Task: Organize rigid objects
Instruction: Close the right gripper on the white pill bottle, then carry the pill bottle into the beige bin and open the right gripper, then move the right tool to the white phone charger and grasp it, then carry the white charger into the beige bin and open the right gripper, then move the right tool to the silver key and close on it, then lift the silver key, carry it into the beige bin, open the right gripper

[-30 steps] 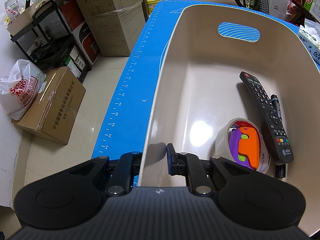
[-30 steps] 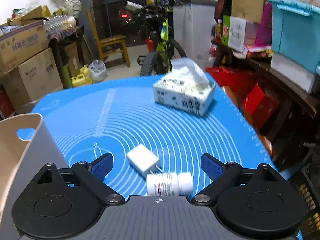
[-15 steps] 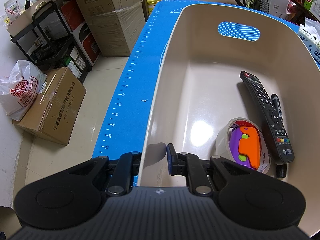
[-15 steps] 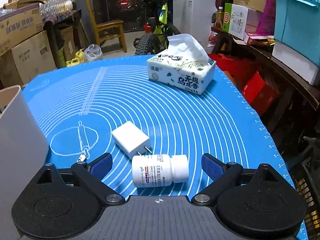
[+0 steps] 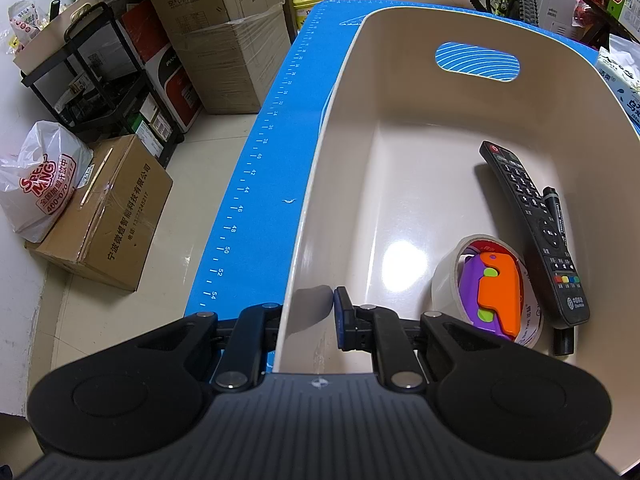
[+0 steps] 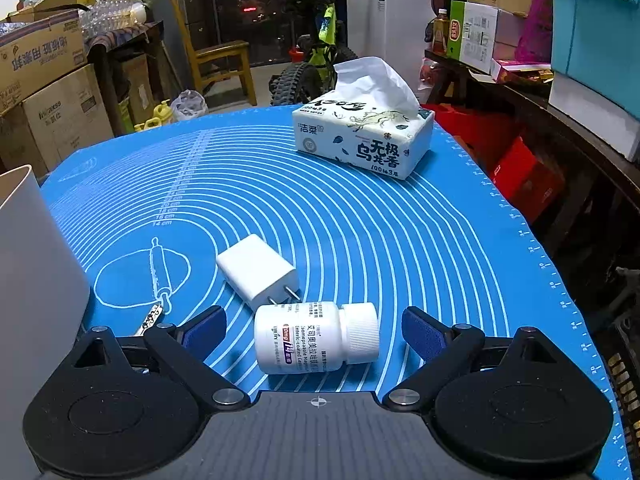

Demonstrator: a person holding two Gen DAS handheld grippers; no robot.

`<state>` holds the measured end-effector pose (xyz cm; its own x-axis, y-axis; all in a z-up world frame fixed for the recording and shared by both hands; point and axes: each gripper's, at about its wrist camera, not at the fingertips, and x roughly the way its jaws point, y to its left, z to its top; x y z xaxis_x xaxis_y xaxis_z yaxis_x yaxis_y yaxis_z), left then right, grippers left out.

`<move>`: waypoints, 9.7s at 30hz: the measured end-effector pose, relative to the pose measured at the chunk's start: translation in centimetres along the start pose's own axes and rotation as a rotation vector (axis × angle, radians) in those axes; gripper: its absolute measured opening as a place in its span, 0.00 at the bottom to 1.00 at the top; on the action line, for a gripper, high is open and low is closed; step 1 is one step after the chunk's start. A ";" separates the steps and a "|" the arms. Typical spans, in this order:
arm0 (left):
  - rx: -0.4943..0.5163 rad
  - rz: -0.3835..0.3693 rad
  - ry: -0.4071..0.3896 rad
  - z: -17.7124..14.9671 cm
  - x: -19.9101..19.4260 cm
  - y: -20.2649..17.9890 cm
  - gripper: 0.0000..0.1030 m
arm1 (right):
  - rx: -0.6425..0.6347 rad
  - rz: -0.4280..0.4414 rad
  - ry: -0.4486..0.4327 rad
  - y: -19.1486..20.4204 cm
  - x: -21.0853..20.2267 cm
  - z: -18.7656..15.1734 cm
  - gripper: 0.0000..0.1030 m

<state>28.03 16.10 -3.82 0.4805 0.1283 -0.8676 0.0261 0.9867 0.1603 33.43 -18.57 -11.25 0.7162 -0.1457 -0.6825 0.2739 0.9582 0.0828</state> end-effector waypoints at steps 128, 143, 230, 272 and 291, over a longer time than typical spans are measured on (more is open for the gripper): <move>0.012 0.017 0.006 0.1 0.1 -0.4 0.18 | -0.245 0.167 -0.100 3.2 -0.7 2.9 0.79; 0.014 0.018 0.006 0.0 0.2 -0.4 0.18 | -0.233 0.146 -0.030 1.8 4.4 1.9 0.71; 0.002 -0.004 -0.003 0.1 0.2 -0.1 0.18 | -0.367 0.535 -0.092 12.8 -13.1 2.7 0.76; 0.009 0.004 -0.003 -0.1 0.3 -0.1 0.18 | -0.363 0.273 -0.002 9.7 -0.9 -2.6 0.41; 0.009 0.002 -0.004 0.0 0.3 -0.2 0.18 | -0.423 0.255 -0.052 10.6 -1.6 -2.4 0.17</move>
<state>28.15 15.94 -4.11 0.4840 0.1301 -0.8654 0.0325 0.9855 0.1663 33.64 -7.57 -11.06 0.7608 0.1043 -0.6405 -0.1906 0.9794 -0.0669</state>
